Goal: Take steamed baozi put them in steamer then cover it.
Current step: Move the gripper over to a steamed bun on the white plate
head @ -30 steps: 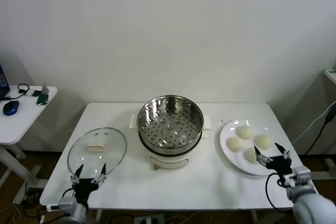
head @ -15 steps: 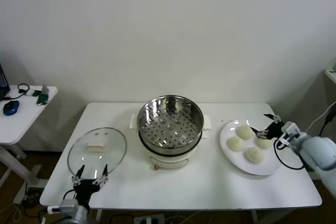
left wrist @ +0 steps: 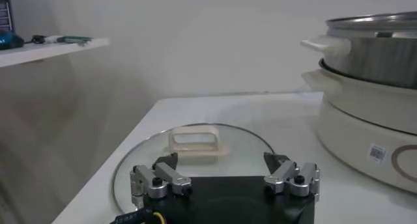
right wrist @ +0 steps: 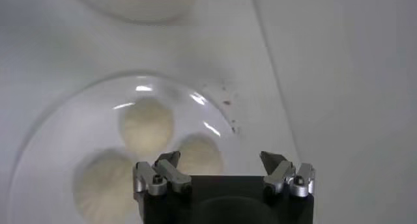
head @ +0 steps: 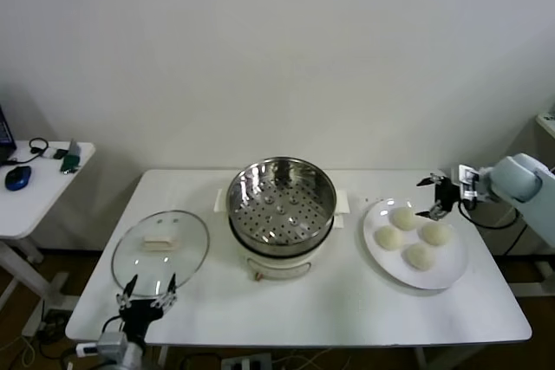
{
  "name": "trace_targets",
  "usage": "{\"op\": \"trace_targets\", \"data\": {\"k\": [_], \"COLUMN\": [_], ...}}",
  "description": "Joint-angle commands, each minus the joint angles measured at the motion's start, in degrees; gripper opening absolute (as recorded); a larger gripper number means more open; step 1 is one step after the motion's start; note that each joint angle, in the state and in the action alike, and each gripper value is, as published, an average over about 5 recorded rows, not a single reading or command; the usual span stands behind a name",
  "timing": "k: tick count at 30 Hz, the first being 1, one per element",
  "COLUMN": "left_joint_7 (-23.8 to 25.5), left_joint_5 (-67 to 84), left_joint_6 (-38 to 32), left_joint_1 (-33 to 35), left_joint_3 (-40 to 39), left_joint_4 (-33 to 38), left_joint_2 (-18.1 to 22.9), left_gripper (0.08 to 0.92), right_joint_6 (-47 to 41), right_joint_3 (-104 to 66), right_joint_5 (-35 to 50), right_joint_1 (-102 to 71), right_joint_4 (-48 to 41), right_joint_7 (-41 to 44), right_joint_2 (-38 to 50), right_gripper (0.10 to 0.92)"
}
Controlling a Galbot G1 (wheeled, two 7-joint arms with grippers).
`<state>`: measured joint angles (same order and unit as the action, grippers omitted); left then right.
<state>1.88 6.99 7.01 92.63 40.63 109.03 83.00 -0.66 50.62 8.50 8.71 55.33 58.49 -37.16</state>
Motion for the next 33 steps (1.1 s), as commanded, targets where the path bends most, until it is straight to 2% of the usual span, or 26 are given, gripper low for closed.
{"op": "trace_targets", "data": {"k": [1,11,18,33], "left_joint_7": [0.0,0.0,-0.1,-0.2], "left_joint_5": [0.2,0.4,1.4,2.3], "left_joint_6": [0.0,-0.4,-1.0,-2.1], "left_joint_1": [-0.1,-0.2,0.2,0.0], "left_joint_3": [0.6,0.5,0.7,1.0], "left_joint_4": [-0.6,-2.2,-2.8,-4.4], "left_joint_2": [-0.2,-0.3,-0.6,-1.9], "left_gripper": [0.823,0.823,0.823,0.823], "right_joint_6": [5.3,8.6,10.3,11.1], "right_joint_3": [16.4,11.8,7.7,1.4], "right_joint_5": [-1.6,-7.2,-14.0,-18.9], "right_joint_1": [11.4,6.0,3.2,-0.6], "right_joint_4": [-14.5,-26.2,-31.3,-39.0], "right_joint_7": [10.1,9.7,7.5,3.7], "right_joint_2": [-10.6,-19.8,-23.8,-28.2], "right_gripper": [0.823,0.823,0.823,0.823]}}
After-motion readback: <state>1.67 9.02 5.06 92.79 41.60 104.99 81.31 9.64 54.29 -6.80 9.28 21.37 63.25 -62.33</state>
